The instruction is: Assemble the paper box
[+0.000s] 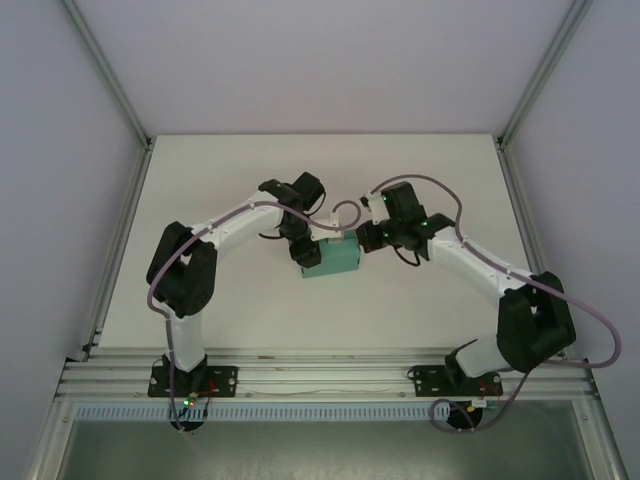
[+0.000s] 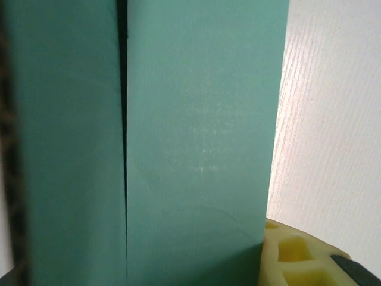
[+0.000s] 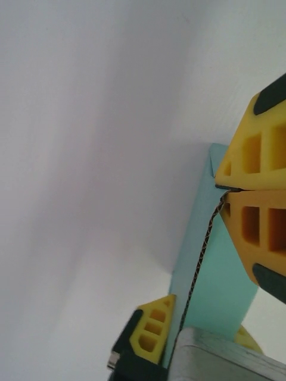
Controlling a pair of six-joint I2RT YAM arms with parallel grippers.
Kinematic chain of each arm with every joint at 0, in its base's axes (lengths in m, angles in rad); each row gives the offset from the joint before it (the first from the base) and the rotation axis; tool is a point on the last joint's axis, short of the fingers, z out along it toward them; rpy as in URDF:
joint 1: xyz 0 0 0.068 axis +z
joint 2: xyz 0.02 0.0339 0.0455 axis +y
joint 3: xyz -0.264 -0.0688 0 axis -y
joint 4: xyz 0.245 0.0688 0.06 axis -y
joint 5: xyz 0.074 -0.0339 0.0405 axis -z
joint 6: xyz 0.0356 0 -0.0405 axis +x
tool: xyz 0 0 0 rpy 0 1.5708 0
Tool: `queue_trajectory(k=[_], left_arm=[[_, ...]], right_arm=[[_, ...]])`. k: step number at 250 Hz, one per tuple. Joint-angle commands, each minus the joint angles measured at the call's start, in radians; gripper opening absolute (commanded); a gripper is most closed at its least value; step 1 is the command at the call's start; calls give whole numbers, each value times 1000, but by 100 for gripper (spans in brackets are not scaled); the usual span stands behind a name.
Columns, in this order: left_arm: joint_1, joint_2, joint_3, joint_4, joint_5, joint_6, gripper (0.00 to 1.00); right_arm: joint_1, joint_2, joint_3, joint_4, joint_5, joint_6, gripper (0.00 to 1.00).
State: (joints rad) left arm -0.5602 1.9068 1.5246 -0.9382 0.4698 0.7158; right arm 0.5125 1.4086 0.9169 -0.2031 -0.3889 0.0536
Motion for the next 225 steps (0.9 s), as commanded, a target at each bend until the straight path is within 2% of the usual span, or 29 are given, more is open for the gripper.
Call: queue_trajectory(k=[1,28,69,149,178,208,225], left_arm=[[-3,36,22,35,10,4,19],[-4,33,18,39,5,1,19],[-2,24,11,54,-3,-18,19],[-4,27,17,79,-25,-87,19],[-5,19,13,88,-29,-102,21],[-4,13,17,90,-36,-127,28],[-4,6,17,96,-41,-140,40]], right_arm=[[35,20,-101,169,89,165,0],[63,6,-169,216,175,138,0],[75,-6,-246,258,174,115,0],[141,-37,-414,372,277,243,0],[158,-34,-444,381,317,233,0],[160,-27,-461,414,359,226,0],[159,-33,-462,431,352,231,0]])
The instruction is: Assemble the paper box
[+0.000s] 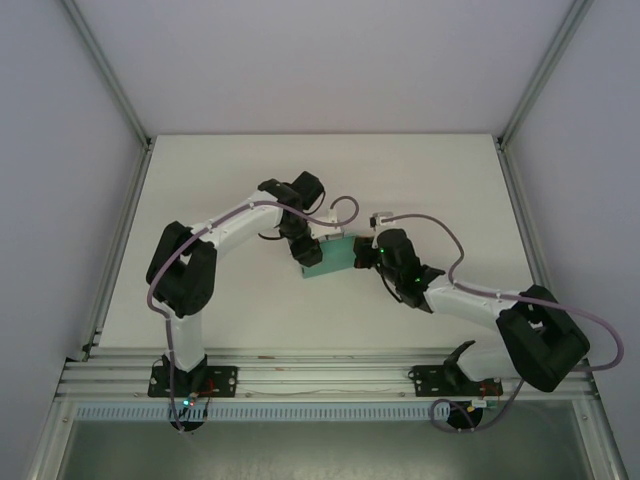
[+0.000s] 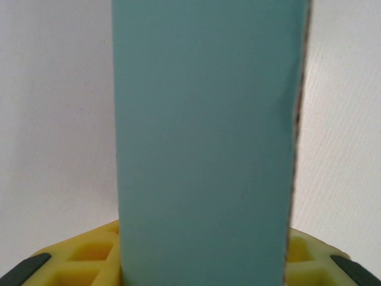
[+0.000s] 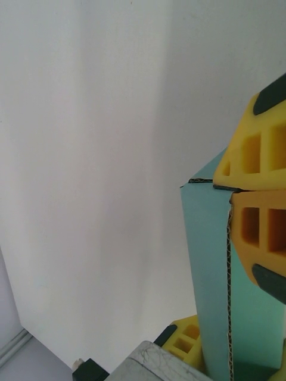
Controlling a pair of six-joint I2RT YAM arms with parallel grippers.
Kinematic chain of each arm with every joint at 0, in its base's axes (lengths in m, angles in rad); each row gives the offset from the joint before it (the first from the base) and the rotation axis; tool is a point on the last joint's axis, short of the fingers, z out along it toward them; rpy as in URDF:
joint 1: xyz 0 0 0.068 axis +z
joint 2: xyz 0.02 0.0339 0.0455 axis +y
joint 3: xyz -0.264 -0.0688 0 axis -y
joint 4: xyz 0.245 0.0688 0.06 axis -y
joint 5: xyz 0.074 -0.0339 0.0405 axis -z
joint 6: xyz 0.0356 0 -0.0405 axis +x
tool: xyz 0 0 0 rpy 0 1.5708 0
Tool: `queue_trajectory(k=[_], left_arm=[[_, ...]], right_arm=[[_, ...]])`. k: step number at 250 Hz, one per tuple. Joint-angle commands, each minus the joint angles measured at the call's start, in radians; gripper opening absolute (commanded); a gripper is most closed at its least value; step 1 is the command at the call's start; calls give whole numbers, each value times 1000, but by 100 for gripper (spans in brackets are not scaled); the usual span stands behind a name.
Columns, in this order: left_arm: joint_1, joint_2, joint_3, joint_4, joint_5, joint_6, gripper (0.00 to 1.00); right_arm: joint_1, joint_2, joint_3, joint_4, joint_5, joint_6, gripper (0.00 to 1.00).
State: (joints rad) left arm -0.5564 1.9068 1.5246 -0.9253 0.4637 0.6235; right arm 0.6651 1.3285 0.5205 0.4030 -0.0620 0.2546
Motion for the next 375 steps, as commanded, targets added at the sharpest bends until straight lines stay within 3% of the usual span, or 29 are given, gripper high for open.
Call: queue_trajectory(k=[1,10,19,36,47,70,134,172,208,244,272,289,301,346,375], left_arm=[[-7,6,16,83,-35,-49,41],[-10,8,16,86,-39,-54,48],[-10,-13,15,90,-46,-65,64],[-11,-41,9,101,-53,-87,76],[-14,-61,0,118,-66,-110,99],[-19,-119,-40,161,-93,-161,100],[-21,-295,-211,287,-337,-472,100],[-22,-360,-280,290,-358,-570,72],[-20,-375,-294,302,-344,-574,49],[-21,-363,-302,314,-305,-567,41],[-22,-351,-288,307,-308,-588,16],[-21,-356,-286,316,-293,-616,11],[-22,-358,-283,321,-287,-670,0],[-22,-366,-310,341,-164,-872,0],[-22,-319,-250,221,-174,-960,0]], right_arm=[[7,46,-65,-176,26,31,0],[9,42,-47,-201,31,39,0],[10,36,-28,-231,32,41,0],[16,19,4,-281,33,45,0],[16,8,23,-315,27,56,0],[18,-3,73,-411,18,78,0],[34,-7,165,-579,39,104,0],[37,25,244,-678,27,102,0],[41,56,285,-716,27,86,0],[44,74,307,-741,38,90,0],[46,76,309,-733,25,93,0],[58,79,314,-741,45,87,0],[72,85,326,-763,74,83,0],[134,107,355,-825,190,94,0],[145,127,376,-854,197,87,0]])
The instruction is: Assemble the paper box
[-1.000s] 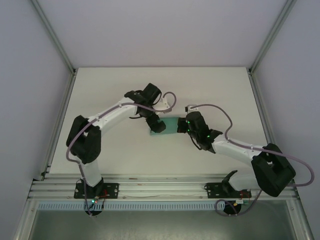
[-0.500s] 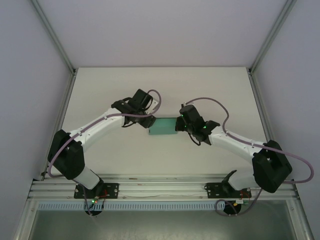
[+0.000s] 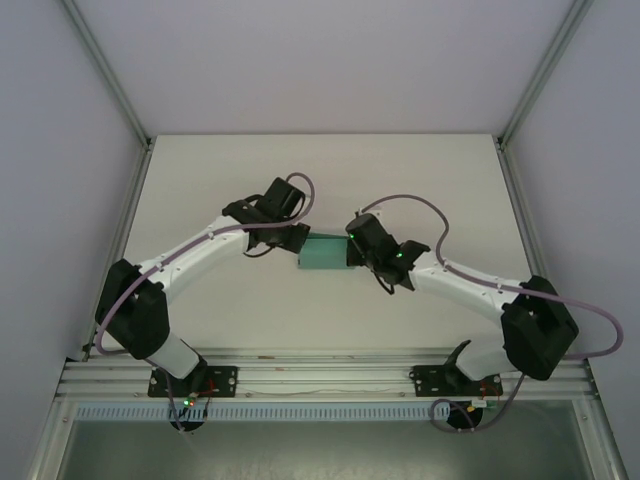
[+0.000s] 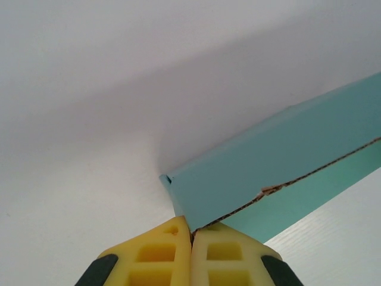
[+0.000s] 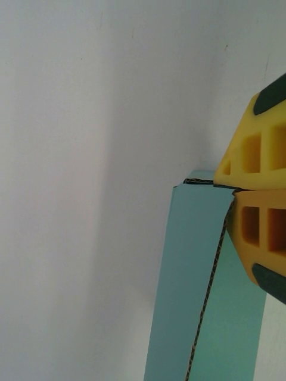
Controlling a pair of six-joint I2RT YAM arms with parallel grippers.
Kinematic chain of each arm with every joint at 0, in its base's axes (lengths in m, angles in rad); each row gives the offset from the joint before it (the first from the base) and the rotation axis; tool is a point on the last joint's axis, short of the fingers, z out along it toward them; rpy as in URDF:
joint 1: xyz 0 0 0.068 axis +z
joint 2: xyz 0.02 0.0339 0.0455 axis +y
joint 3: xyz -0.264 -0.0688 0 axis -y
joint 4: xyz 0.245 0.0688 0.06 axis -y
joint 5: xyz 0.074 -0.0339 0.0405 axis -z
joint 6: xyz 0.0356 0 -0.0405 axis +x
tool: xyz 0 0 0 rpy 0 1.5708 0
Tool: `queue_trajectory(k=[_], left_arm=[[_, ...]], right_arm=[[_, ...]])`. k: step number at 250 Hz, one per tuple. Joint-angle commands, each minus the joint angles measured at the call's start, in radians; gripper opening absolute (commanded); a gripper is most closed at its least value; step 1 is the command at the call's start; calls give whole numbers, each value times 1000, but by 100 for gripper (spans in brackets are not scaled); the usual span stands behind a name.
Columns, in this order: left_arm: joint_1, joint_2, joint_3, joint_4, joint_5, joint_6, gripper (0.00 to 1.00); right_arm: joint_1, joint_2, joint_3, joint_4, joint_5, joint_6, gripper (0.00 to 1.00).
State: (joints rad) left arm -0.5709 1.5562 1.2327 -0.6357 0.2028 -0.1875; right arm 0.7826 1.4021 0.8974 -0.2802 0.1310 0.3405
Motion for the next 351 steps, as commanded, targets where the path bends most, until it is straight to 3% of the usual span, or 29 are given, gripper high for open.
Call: queue_trajectory(k=[1,81,139,156,184,218,240,257,298,339,351], left_arm=[[-7,34,45,-75,86,-151,0],[48,131,223,-335,193,-120,0],[103,150,244,-360,282,-136,0],[99,151,219,-341,259,-151,0],[81,125,159,-289,118,-162,0],[35,62,1,-90,120,-222,0],[5,20,-105,22,60,-264,0],[-1,-9,-188,105,75,-293,0],[-20,-68,-345,232,42,-321,0],[-20,-88,-352,248,8,-308,0],[-20,-88,-341,236,9,-299,0]], right_arm=[[28,54,0,-173,4,1,0],[37,78,46,-238,-1,-42,0],[38,78,52,-234,-17,-39,0],[40,75,49,-230,-10,-34,0],[41,57,20,-186,0,-30,0],[44,20,-58,-85,38,-26,0],[44,-15,-154,45,39,-47,0],[44,-36,-240,164,31,-68,0],[44,-66,-307,221,1,-97,0],[44,-79,-263,171,-35,-82,13],[44,-94,-235,135,-41,-83,21]])
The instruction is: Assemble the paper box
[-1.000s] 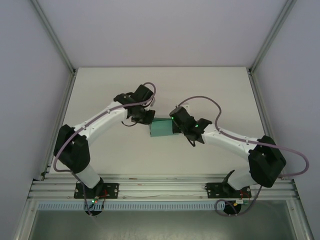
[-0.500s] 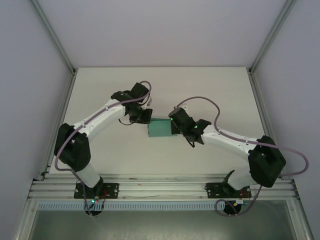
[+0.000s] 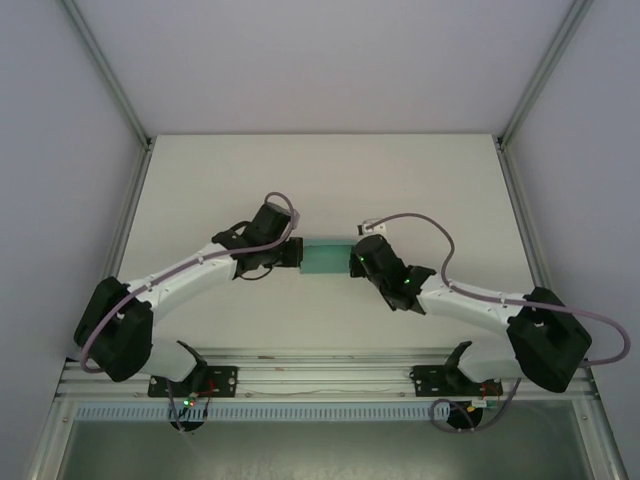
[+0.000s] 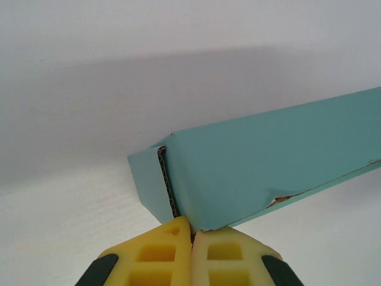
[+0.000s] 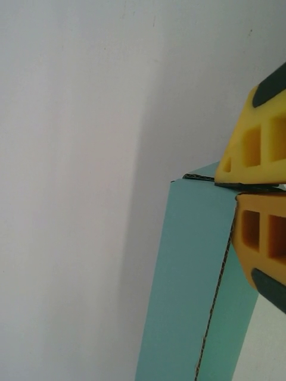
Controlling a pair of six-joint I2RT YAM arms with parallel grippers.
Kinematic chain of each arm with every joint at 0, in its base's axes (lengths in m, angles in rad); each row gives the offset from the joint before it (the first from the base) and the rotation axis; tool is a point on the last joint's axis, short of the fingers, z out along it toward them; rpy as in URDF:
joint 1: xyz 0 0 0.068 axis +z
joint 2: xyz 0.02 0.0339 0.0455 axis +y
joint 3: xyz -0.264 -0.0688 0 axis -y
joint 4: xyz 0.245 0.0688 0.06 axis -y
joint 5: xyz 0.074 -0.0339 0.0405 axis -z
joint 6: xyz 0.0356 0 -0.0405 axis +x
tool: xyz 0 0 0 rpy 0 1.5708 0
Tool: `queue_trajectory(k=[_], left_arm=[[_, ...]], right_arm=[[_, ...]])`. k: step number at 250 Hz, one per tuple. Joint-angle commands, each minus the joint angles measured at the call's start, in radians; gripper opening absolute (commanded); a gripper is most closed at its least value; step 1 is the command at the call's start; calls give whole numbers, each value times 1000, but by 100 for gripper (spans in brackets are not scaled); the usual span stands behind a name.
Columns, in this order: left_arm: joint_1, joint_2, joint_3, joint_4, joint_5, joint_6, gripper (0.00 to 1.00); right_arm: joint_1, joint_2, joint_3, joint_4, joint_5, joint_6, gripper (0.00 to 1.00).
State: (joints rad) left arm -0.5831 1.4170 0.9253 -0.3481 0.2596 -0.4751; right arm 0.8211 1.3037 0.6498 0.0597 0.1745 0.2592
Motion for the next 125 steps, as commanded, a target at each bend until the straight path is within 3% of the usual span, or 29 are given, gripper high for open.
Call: queue_trajectory(k=[1,30,57,84,125], left_arm=[[-7,51,-33,-52,-48,-11,0],[-7,56,-18,-63,-54,-5,0],[-7,66,-8,-62,-43,2,0],[-7,68,-2,-63,-58,-4,0],[-8,66,11,-67,-54,7,0]], right_arm=[[6,2,14,-208,-86,-3,22],[-3,-59,60,-247,-95,-7,52],[-34,-97,99,-272,-117,-1,64],[-92,-104,131,-253,-181,42,67],[-163,-61,158,-228,-179,85,67]])
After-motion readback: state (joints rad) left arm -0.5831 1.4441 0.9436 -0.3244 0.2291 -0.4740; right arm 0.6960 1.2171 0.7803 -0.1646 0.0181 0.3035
